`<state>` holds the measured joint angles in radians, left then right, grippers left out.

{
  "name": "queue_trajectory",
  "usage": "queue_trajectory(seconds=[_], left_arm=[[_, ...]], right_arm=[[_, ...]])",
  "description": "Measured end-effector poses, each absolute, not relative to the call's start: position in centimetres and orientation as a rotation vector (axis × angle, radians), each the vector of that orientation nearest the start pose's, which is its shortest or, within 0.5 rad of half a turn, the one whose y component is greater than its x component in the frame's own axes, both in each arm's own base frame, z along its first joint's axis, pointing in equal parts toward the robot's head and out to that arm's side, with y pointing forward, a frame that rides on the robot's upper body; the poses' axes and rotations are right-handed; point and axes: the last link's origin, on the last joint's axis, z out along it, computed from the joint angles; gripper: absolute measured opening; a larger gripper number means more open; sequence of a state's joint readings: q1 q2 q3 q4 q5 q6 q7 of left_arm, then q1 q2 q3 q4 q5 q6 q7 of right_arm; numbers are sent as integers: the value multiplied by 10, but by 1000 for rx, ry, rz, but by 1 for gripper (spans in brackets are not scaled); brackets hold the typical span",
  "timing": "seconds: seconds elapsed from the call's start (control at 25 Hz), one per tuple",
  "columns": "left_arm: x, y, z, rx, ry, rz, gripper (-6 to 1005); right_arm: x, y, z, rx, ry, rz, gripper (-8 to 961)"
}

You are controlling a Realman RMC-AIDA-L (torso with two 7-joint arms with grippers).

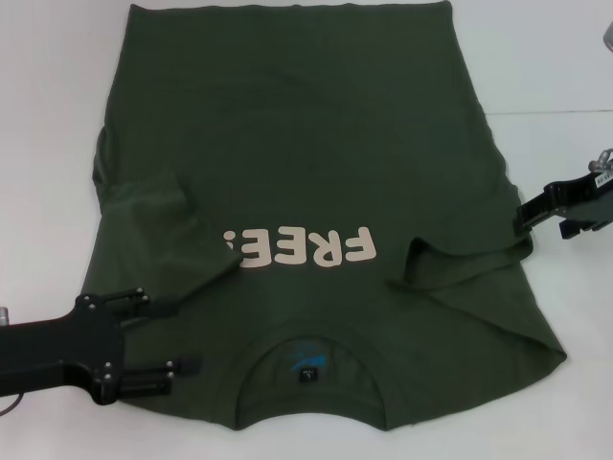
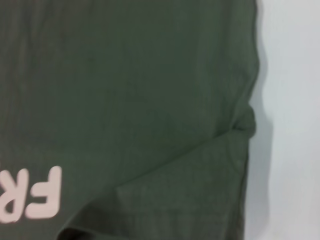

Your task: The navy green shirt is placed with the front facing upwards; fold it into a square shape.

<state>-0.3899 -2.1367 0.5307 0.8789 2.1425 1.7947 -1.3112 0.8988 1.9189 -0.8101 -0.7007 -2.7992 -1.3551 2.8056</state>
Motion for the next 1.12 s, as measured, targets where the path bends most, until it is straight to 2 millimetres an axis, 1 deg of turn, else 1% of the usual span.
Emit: queue_trajectory(seconds=[0.24, 0.52, 0.76, 0.96, 1.12], left_arm=[[-288, 277, 25, -2748, -542, -663, 800], [-287, 278, 25, -2746, -537, -661, 800], [-287, 279, 25, -2744, -535, -660, 800], [-287, 279, 24, -2740, -536, -656, 800], [-288, 280, 24, -2738, -539, -655, 800]], right_arm=[[265, 435, 50, -1954, 1669, -210, 733], [264, 438, 40, -1947, 1639, -176, 722], [269, 439, 36, -1931, 1636, -166, 699], [267, 439, 29, -1962, 1585, -203, 680], [262, 440, 25, -1983, 1550, -229, 519]])
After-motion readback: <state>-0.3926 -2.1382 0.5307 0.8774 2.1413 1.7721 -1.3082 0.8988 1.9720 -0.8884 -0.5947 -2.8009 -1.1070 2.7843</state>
